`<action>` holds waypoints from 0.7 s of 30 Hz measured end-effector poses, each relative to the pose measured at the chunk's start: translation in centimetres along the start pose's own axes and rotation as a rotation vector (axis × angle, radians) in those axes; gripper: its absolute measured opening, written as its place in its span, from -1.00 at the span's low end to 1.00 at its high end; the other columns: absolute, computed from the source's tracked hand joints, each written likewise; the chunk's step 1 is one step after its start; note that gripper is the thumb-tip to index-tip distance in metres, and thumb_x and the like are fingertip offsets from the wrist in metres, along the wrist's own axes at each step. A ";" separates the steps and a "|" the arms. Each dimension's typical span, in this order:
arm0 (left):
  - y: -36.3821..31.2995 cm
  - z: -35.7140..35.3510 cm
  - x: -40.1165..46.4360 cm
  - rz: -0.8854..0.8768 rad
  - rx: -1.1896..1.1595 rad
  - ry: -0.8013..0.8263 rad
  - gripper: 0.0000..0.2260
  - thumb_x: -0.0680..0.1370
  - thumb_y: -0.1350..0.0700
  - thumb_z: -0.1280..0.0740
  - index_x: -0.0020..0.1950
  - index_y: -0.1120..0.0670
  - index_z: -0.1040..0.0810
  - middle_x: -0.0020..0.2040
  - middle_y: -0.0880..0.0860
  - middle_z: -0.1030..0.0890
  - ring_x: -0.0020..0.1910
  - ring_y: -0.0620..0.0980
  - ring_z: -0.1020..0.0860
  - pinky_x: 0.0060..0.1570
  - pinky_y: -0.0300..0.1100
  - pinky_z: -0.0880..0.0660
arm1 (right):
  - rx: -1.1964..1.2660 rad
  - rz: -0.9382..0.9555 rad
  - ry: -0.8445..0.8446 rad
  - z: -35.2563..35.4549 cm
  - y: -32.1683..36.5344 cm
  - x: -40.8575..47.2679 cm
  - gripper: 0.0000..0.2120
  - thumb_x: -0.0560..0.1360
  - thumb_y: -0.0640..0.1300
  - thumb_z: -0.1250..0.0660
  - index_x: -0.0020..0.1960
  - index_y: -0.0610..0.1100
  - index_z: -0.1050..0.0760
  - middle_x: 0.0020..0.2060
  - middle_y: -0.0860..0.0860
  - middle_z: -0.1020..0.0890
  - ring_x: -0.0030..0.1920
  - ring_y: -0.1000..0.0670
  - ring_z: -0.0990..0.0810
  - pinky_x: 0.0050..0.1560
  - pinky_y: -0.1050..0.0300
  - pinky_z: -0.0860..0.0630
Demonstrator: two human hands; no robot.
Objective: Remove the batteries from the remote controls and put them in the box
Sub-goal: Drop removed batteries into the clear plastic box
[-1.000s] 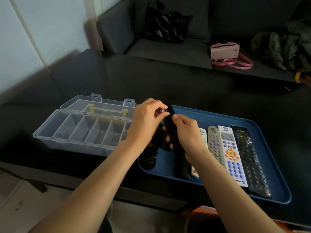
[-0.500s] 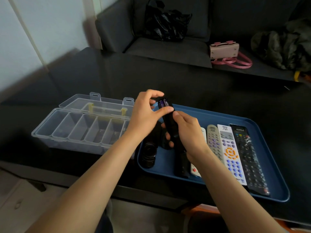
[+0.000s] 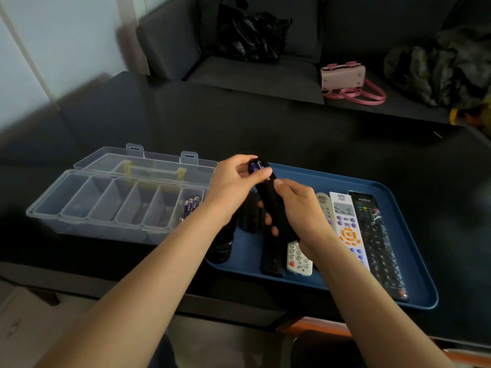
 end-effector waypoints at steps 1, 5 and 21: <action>0.2 -0.3 0.0 0.002 0.075 -0.005 -0.64 0.51 0.01 -0.35 0.27 0.07 -0.47 0.10 0.04 -0.60 0.10 -0.08 -0.55 0.18 -0.15 -0.46 | -0.018 -0.007 -0.021 0.3 -0.1 0.1 -0.74 0.64 -0.10 -0.08 -0.02 -0.13 -0.53 -0.29 -0.11 -0.60 -0.49 0.02 -0.49 -0.55 0.20 -0.40; 0.6 -0.7 -0.2 -0.126 0.622 -0.080 -0.71 0.59 0.13 -0.22 0.29 0.19 -0.43 0.18 0.16 -0.50 0.15 0.06 -0.49 0.15 -0.20 -0.34 | -0.001 -0.087 -0.089 1.4 -1.1 0.7 -0.76 0.64 -0.13 -0.05 0.03 -0.16 -0.48 -0.22 -0.15 -0.59 -0.47 0.00 -0.49 -0.52 0.19 -0.44; 0.9 -1.1 -0.1 -0.125 0.671 -0.058 -0.90 0.58 0.15 -0.20 0.03 0.17 -0.40 -0.02 0.18 -0.55 -0.06 0.11 -0.53 -0.10 -0.06 -0.41 | 0.061 -0.131 -0.080 2.8 -1.3 1.1 -0.77 0.66 -0.17 -0.01 0.12 -0.17 -0.43 -0.11 -0.16 -0.61 -0.36 -0.04 -0.58 -0.37 0.07 -0.55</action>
Point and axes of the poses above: each hand's wrist, its own x-axis towards the middle knuckle, its own z-axis out of the back of the hand, y = z × x, the point moved 5 cm from there along x, towards the middle knuckle
